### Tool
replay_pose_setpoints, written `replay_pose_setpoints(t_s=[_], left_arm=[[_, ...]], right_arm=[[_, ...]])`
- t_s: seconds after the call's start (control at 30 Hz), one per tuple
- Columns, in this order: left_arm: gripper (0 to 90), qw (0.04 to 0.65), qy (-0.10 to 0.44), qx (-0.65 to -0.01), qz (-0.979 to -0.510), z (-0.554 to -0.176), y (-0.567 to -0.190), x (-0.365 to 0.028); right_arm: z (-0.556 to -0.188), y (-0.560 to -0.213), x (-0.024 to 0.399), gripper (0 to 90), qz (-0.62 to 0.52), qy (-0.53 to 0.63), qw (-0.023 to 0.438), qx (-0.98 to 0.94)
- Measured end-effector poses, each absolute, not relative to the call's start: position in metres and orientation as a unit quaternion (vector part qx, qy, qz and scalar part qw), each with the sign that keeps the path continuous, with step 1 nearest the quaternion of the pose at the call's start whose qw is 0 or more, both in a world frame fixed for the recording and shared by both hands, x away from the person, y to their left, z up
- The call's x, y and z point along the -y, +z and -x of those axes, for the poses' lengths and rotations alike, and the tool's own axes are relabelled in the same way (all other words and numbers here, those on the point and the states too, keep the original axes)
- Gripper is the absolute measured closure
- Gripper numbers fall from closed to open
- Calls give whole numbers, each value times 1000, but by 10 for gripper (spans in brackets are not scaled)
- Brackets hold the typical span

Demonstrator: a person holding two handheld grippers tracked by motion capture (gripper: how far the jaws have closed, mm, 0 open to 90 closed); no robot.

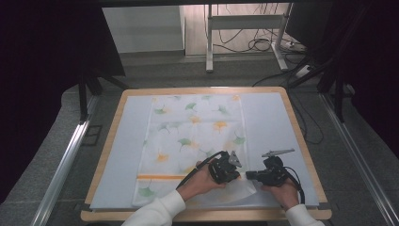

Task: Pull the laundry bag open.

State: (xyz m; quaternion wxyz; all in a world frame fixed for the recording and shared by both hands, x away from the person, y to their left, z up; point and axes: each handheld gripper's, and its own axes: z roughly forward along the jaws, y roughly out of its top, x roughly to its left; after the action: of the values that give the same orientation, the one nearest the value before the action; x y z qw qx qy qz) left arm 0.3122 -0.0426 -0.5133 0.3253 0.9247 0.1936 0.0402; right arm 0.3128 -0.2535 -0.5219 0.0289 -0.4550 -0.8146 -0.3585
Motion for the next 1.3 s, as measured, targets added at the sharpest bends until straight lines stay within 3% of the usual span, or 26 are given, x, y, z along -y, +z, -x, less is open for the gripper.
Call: replay_pose_setpoints(t_s=[1.3], left_arm=[[900, 331, 38, -251, -909, -304, -517, -27]], right_arm=[[-312, -523, 254, 900, 454, -363, 30, 813]])
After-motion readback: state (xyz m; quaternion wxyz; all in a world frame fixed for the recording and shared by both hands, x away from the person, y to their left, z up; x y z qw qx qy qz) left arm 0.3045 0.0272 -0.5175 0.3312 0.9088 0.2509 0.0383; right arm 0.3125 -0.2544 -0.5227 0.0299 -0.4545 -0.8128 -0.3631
